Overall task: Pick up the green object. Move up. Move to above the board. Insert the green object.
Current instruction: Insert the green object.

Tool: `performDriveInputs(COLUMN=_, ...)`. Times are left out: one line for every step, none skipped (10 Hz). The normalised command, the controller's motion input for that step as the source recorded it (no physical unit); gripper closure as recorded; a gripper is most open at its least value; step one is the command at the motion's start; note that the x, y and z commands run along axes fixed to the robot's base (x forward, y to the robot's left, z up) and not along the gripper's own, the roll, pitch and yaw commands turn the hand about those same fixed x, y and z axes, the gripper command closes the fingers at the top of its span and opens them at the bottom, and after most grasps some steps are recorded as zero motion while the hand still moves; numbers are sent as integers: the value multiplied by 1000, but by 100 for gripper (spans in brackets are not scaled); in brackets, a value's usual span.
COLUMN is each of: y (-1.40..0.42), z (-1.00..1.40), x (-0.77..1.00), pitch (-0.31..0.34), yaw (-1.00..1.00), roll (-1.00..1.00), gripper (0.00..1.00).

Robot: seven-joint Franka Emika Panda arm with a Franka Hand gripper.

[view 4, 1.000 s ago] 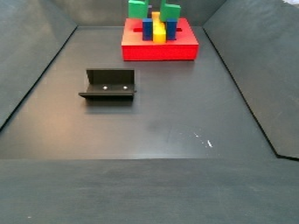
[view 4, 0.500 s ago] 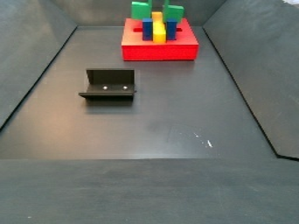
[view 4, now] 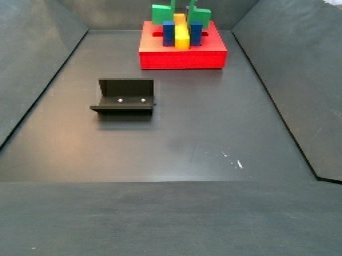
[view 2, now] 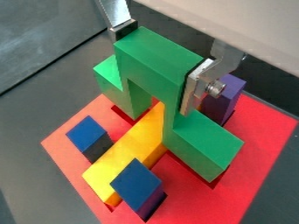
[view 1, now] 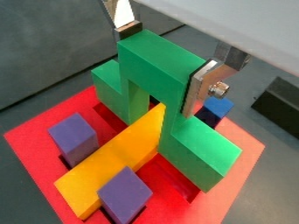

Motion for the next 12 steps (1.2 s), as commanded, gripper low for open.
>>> performDriveInputs(y=-31, z=-71, x=89, pitch=0, yaw=37, roll=-107, gripper=100)
performDriveInputs(y=-17, z=-14, x=0, pitch=0, yaw=0, roll=-113, gripper=100)
performDriveInputs(y=-14, z=-37, x=0, pitch=0, yaw=0, roll=-87, gripper=100)
performDriveInputs(y=-74, z=-83, x=0, pitch=0, yaw=0, roll=-69, gripper=100)
performDriveInputs(y=-109, z=-134, x=0, pitch=0, yaw=0, roll=-114, gripper=100)
performDriveInputs(y=-51, z=-157, x=9, pitch=0, yaw=0, roll=-107, gripper=100)
performDriveInputs(y=0, z=-163, x=3, pitch=0, yaw=9, roll=-59, gripper=100)
performDriveInputs(y=0, z=-140, x=0, pitch=0, yaw=0, roll=-3, gripper=100)
performDriveInputs(y=117, z=-143, x=0, pitch=0, yaw=0, roll=0, gripper=100)
performDriveInputs(y=89, z=-157, x=0, pitch=0, yaw=-14, roll=0, gripper=100)
performDriveInputs(y=29, z=-189, x=0, pitch=0, yaw=0, roll=0, gripper=100)
performDriveInputs(y=0, z=-163, x=126, pitch=0, yaw=0, roll=0, gripper=100)
